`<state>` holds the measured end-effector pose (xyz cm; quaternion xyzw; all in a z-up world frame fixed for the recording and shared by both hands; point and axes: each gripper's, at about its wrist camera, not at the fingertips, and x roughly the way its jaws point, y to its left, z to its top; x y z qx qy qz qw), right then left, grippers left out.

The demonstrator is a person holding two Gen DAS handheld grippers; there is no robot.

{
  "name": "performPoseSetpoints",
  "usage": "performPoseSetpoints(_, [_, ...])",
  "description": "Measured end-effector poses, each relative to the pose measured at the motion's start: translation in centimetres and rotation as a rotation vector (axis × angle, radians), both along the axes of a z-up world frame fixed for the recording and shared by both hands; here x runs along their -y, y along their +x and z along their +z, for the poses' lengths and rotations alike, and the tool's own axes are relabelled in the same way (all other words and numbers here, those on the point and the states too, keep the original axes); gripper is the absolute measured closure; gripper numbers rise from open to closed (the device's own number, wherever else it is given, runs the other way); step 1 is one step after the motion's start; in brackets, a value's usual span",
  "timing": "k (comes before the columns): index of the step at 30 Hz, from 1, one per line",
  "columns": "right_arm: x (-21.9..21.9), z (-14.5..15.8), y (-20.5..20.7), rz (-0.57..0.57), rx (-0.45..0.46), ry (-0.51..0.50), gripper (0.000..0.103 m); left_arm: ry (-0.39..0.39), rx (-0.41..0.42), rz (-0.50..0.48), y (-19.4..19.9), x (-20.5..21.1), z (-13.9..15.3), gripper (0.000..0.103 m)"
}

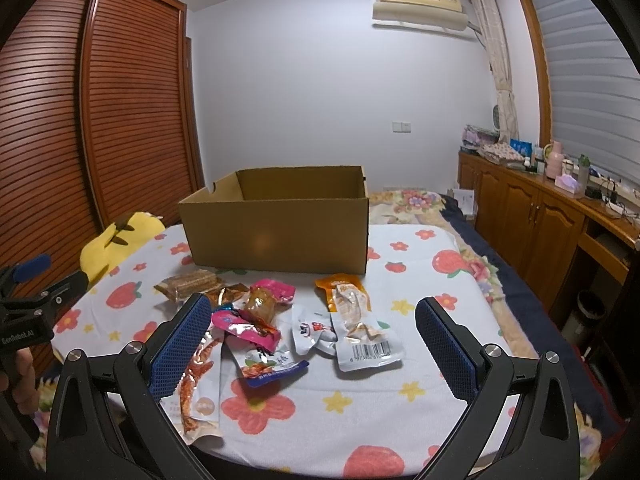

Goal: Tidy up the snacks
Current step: 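Reach the right tool to the orange-and-white pouch while the left tool reaches the white spicy-strip pack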

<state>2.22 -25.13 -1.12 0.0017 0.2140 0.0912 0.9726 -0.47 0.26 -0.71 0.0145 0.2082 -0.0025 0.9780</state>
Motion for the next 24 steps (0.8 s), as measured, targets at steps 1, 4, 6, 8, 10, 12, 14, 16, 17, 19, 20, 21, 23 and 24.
performPoseSetpoints(1, [0.0, 0.0, 0.0, 0.0, -0.001, 0.0, 0.0, -0.001, -0.001, -0.002, 0.0, 0.0, -0.1, 0.0])
performPoseSetpoints(4, [-0.1, 0.0, -0.1, 0.001, -0.005, -0.001, 0.0, -0.001, -0.008, -0.008, 0.0, 0.2, -0.2, 0.0])
performPoseSetpoints(6, [-0.3, 0.4, -0.4, 0.002, -0.008, -0.002, 0.0, -0.006, -0.02, -0.016, 0.2, 0.3, -0.5, 0.0])
performPoseSetpoints(8, [-0.1, 0.1, -0.3, 0.002, -0.014, -0.003, 0.0, -0.013, -0.037, -0.026, 0.6, 0.4, -0.9, 0.0])
performPoseSetpoints(10, [0.1, -0.2, -0.2, 0.005, -0.021, -0.001, 0.0, -0.02, -0.058, -0.035, 1.0, 0.6, -1.4, 0.0])
performPoseSetpoints(12, [0.4, -0.8, 0.0, 0.005, -0.034, -0.003, 0.0, -0.033, -0.082, -0.052, 1.4, 0.9, -2.0, 0.0])
performPoseSetpoints(14, [0.6, -1.1, 0.1, 0.006, -0.041, -0.002, 0.0, -0.04, -0.101, -0.067, 1.9, 1.3, -2.5, 0.0])
performPoseSetpoints(16, [1.0, -1.6, 0.4, 0.007, -0.054, -0.001, 0.0, -0.05, -0.12, -0.089, 2.4, 1.9, -3.1, 0.0])
performPoseSetpoints(17, [1.1, -1.7, 0.4, 0.008, -0.056, -0.002, 0.0, -0.059, -0.132, -0.103, 2.7, 2.2, -3.3, 0.0])
performPoseSetpoints(19, [1.4, -2.1, 0.6, 0.01, -0.063, -0.005, 0.0, -0.072, -0.159, -0.133, 3.3, 2.9, -3.9, 0.0])
performPoseSetpoints(20, [1.5, -2.1, 0.5, 0.011, -0.064, -0.005, 0.0, -0.077, -0.174, -0.146, 3.6, 3.2, -4.2, 0.0])
performPoseSetpoints(21, [1.6, -2.2, 0.5, 0.011, -0.068, -0.006, 0.0, -0.082, -0.195, -0.157, 4.0, 3.6, -4.6, 0.0])
performPoseSetpoints(23, [1.9, -2.5, 0.6, 0.011, -0.077, -0.005, 0.0, -0.089, -0.224, -0.168, 4.7, 4.2, -5.2, 0.0])
performPoseSetpoints(24, [2.1, -2.8, 0.7, 0.012, -0.084, 0.001, 0.0, -0.093, -0.242, -0.173, 5.1, 4.5, -5.6, 0.0])
